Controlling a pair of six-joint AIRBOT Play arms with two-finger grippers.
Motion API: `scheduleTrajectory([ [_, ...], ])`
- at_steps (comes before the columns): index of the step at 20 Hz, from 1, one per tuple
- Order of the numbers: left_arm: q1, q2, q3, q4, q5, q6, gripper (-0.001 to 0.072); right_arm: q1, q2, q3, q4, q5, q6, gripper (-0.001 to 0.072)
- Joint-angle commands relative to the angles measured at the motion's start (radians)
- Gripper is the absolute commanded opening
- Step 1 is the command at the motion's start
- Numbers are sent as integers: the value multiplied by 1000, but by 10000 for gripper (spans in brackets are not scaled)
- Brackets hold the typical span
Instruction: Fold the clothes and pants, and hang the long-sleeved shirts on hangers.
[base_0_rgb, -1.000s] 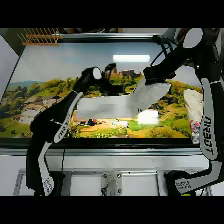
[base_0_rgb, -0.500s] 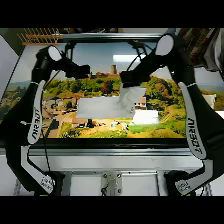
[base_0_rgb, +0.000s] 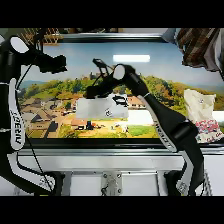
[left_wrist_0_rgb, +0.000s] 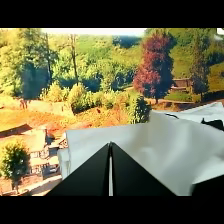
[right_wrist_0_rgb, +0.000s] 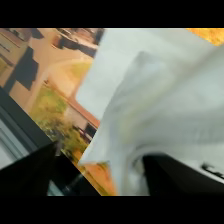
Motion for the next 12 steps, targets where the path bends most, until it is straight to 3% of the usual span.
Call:
scheduleTrajectory([
  [1, 39, 37, 1, 1, -13, -2, 5, 93, -77, 1, 250, -276, -241, 672],
  [3, 57, 60, 1, 1, -7, -2, 4, 103, -56, 1, 294, -303, -328, 668],
  [4, 64, 73, 1, 2, -5, -2, 5, 89, -34, -1, 283, -273, -324, 616],
  [5, 69, 89, -3, 2, 0, -2, 4, 70, -11, -6, 264, -238, -327, 504],
  [6, 74, 108, -19, 1, 14, -2, 4, 46, 21, -25, 244, -215, -327, 480],
  [10, 52, 247, -240, 2, 130, -2, 4, -97, 229, -278, 145, -167, -319, 481],
  [12, 24, 320, -375, 1, 169, -1, 5, -193, 343, -474, 35, -167, -264, 481],
])
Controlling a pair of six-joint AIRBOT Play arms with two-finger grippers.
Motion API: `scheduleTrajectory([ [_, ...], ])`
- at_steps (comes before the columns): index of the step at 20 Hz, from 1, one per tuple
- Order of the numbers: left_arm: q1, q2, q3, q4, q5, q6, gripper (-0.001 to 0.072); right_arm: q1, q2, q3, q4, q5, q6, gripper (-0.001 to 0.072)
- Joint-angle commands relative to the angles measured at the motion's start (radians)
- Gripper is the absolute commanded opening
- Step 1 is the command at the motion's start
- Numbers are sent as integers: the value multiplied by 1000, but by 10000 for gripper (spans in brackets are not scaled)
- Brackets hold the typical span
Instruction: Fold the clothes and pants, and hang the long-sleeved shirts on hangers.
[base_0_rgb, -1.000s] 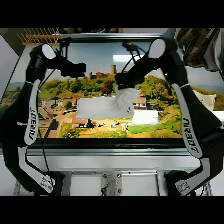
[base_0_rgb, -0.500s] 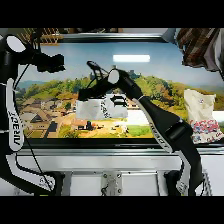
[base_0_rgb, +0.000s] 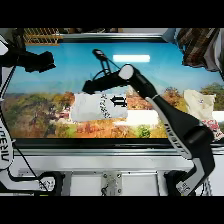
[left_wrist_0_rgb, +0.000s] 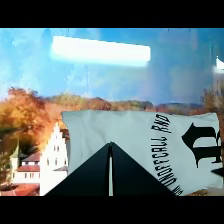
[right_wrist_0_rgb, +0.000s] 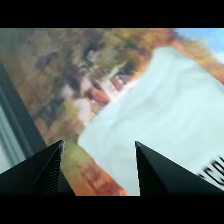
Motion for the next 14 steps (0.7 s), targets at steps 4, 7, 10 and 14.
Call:
scheduleTrajectory([
  [4, -108, 201, -361, 0, 146, 48, 4, -332, 226, -512, -189, 19, 98, 720],
  [7, -163, 247, -450, 0, 190, 47, 5, -446, 146, -566, -54, 26, 95, 719],
  [10, -197, 266, -497, 0, 212, 47, 5, -460, 39, -565, 135, 26, 2, 714],
  [14, -204, 262, -497, -4, 204, 47, 5, -394, -62, -539, 260, 23, -59, 711],
])
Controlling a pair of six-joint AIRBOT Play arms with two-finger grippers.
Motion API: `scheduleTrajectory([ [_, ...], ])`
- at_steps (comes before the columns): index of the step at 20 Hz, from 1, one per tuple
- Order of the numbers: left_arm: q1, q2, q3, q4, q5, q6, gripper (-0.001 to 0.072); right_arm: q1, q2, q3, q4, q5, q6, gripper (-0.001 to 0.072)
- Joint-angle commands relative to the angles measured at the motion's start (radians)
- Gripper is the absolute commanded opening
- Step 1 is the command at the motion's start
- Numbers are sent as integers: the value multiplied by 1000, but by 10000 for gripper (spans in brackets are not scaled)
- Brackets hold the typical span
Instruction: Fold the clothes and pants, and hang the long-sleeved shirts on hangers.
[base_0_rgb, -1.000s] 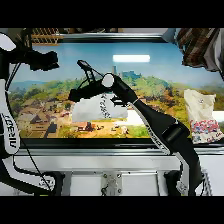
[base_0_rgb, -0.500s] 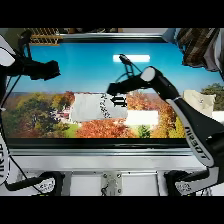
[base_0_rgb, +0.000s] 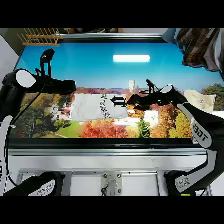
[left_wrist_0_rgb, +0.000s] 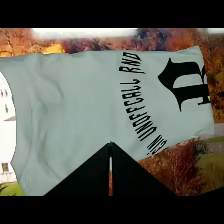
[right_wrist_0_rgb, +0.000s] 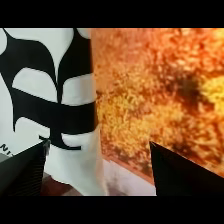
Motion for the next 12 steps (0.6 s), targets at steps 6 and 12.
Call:
scheduleTrajectory([
  [6, -11, 6, -16, -8, 11, 1, 4, 153, -162, 132, 234, -37, -58, 698],
  [12, -11, 6, -16, -8, 10, 1, 4, 200, -175, 194, 270, 3, -200, 13],
])
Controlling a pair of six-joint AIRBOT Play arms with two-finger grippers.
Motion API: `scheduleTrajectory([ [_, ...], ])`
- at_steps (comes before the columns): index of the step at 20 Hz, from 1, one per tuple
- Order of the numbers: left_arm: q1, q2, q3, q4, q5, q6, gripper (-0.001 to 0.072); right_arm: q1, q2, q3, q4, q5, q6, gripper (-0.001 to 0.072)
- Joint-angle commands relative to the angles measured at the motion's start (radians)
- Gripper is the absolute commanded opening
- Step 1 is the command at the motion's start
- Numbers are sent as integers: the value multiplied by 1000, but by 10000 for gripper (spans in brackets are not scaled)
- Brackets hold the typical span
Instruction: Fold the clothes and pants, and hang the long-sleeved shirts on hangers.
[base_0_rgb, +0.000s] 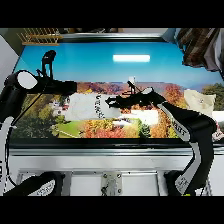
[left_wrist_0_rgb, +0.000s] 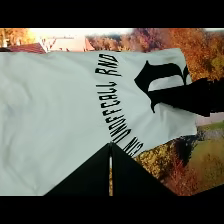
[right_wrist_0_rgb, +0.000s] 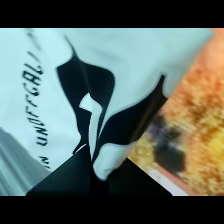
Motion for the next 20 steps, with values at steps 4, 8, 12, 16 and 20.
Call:
scheduleTrajectory([
  [4, -1, 1, -1, -1, -4, -2, 5, -92, 74, 91, -129, 84, -39, 12],
  [8, -1, 1, 0, -1, -4, -2, 4, -321, 240, 132, -428, 94, 106, 12],
  [12, -1, -1, -1, -1, -4, -3, 5, -593, 367, 135, -570, 116, 211, 12],
  [16, -1, -1, -1, -2, -4, -5, 5, -836, 442, 135, -575, 140, 267, 12],
  [20, -1, -1, -1, -1, -4, -5, 5, -965, 531, 135, -586, 128, 353, 11],
])
